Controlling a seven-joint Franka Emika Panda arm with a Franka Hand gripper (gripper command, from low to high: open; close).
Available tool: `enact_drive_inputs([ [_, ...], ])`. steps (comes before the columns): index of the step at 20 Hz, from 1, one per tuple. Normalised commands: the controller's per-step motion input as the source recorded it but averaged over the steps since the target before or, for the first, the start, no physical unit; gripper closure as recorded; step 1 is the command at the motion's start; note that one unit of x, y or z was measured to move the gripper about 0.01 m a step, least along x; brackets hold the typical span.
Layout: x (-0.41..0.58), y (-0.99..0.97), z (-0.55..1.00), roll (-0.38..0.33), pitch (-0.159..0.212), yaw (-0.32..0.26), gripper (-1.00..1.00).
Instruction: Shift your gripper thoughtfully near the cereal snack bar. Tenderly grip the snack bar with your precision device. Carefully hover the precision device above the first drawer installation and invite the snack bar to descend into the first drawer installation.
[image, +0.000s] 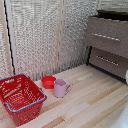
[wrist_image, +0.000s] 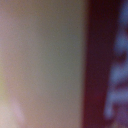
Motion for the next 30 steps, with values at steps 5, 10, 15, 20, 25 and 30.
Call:
enact_drive_inputs([
  [5, -0.061, -0.80, 0.00, 0.036, 0.082, 0.108, 1.00],
  [10, -0.100, -0.75, 0.00, 0.000, 0.078, 0.029, 1.00],
  [15, 0.109, -0.52, -0.08, 0.000, 0.137, 0.081, 1.00],
  [20, 0.267, -0.06, -0.30, -0.004, 0.184, 0.186, 1.00],
  [25, 0.126, 0.10, -0.24, 0.022, 0.149, 0.272, 1.00],
  [30, 0.123, 0.00, 0.03, -0.005, 0.069, 0.156, -1.00],
])
